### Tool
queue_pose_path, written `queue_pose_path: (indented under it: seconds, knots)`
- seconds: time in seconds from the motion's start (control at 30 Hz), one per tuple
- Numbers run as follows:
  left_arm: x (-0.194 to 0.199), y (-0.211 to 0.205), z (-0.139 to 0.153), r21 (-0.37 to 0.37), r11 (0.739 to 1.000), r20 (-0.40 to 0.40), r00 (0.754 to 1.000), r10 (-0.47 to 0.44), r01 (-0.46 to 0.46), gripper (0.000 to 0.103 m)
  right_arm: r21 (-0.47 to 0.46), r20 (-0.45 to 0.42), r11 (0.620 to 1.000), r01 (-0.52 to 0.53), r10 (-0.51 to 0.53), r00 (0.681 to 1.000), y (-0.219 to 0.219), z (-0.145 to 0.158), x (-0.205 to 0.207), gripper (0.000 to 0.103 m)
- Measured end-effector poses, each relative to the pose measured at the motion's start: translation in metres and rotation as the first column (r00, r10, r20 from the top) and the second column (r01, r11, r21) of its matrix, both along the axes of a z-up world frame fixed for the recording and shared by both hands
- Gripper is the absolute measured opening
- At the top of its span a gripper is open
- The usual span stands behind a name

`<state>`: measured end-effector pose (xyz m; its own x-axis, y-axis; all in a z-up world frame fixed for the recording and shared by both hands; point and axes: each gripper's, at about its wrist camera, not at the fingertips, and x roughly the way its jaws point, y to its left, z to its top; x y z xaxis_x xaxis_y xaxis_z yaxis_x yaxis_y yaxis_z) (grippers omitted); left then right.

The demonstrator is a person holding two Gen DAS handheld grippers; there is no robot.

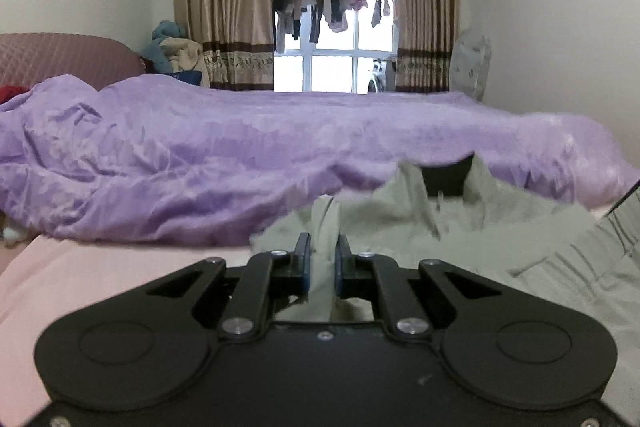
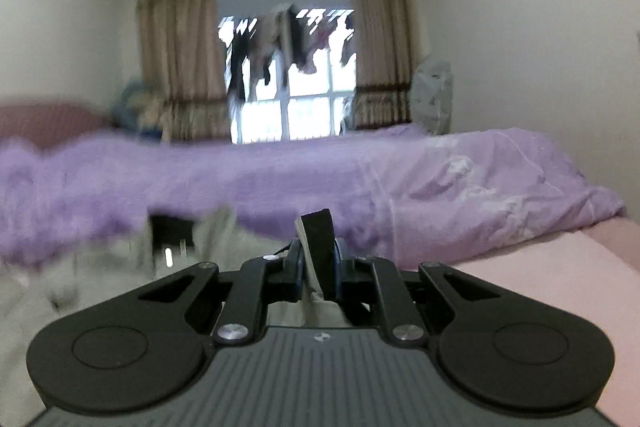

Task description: Fold large clothes

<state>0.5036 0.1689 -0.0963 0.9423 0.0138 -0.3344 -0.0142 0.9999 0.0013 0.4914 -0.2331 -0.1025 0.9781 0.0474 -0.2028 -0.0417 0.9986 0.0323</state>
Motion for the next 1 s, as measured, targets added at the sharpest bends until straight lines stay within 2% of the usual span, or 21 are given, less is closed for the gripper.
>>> queue_pose_path:
  seconds: [0.1, 0.17, 0.2, 0.23, 0.3, 0.37, 0.5, 0.57, 0.6, 0.7, 0.8, 0.83, 0.93, 1.0]
  knots:
    - [-0.009, 0.002, -0.020, 0.003, 1.000, -0.052, 0.999, -0.015, 0.015, 0.010, -0.079, -0.069, 0.996, -0.032, 0.027, 0.997, 0.001, -0.025, -0.003, 0.020]
    - [-0.006, 0.002, -0.029, 0.005, 1.000, -0.081, 0.997, -0.010, 0.011, 0.010, -0.079, -0.142, 0.995, -0.058, 0.047, 0.989, -0.002, -0.037, 0.006, 0.022]
    - [-0.005, 0.001, -0.031, 0.008, 1.000, -0.086, 0.996, -0.007, 0.007, 0.010, -0.071, -0.157, 0.996, -0.057, 0.045, 0.987, -0.004, -0.042, 0.009, 0.029]
    - [-0.005, 0.000, -0.031, 0.010, 1.000, -0.085, 0.996, -0.006, 0.007, 0.010, -0.068, -0.172, 0.996, -0.056, 0.044, 0.984, -0.004, -0.045, 0.012, 0.042]
    - [-0.007, 0.000, -0.028, 0.012, 1.000, -0.081, 0.997, -0.009, 0.010, 0.010, -0.063, -0.208, 0.996, -0.067, 0.052, 0.977, -0.006, -0.050, 0.019, 0.050]
    - [-0.011, 0.003, -0.026, 0.008, 1.000, -0.077, 0.997, -0.008, 0.009, 0.010, -0.055, -0.175, 0.997, -0.059, 0.048, 0.983, -0.007, -0.049, 0.013, 0.053]
    - [-0.014, 0.005, -0.027, 0.004, 1.000, -0.080, 0.997, -0.007, 0.007, 0.010, -0.087, -0.094, 0.995, -0.056, 0.048, 0.994, -0.006, -0.043, 0.003, 0.079]
    - [-0.011, 0.003, -0.028, 0.011, 1.000, -0.087, 0.996, -0.001, 0.002, 0.010, -0.110, -0.130, 0.991, -0.080, 0.065, 0.989, -0.003, -0.044, 0.010, 0.080]
    - [-0.011, 0.002, -0.028, 0.015, 1.000, -0.088, 0.996, -0.001, 0.003, 0.010, -0.109, -0.157, 0.989, -0.095, 0.077, 0.985, -0.003, -0.046, 0.016, 0.079]
    - [-0.013, 0.001, -0.029, 0.018, 1.000, -0.087, 0.996, 0.004, -0.002, 0.010, -0.076, -0.207, 0.987, -0.141, 0.122, 0.971, -0.003, -0.054, 0.030, 0.062]
    - [-0.015, 0.003, -0.029, 0.012, 1.000, -0.087, 0.996, 0.004, -0.003, 0.010, -0.086, -0.257, 0.985, -0.147, 0.121, 0.959, -0.001, -0.061, 0.040, 0.025]
    - [-0.016, 0.003, -0.030, 0.011, 1.000, -0.090, 0.996, 0.007, -0.006, 0.010, -0.071, -0.274, 0.985, -0.155, 0.130, 0.953, -0.003, -0.063, 0.042, 0.019]
    - [-0.015, 0.004, -0.035, 0.001, 1.000, -0.094, 0.996, 0.011, -0.011, 0.010, -0.064, -0.223, 0.989, -0.132, 0.115, 0.968, -0.003, -0.061, 0.030, 0.013]
    - [-0.018, 0.001, -0.032, 0.003, 1.000, -0.074, 0.997, 0.021, -0.021, 0.010, -0.088, -0.132, 0.991, -0.101, 0.088, 0.987, 0.002, -0.053, 0.012, 0.012]
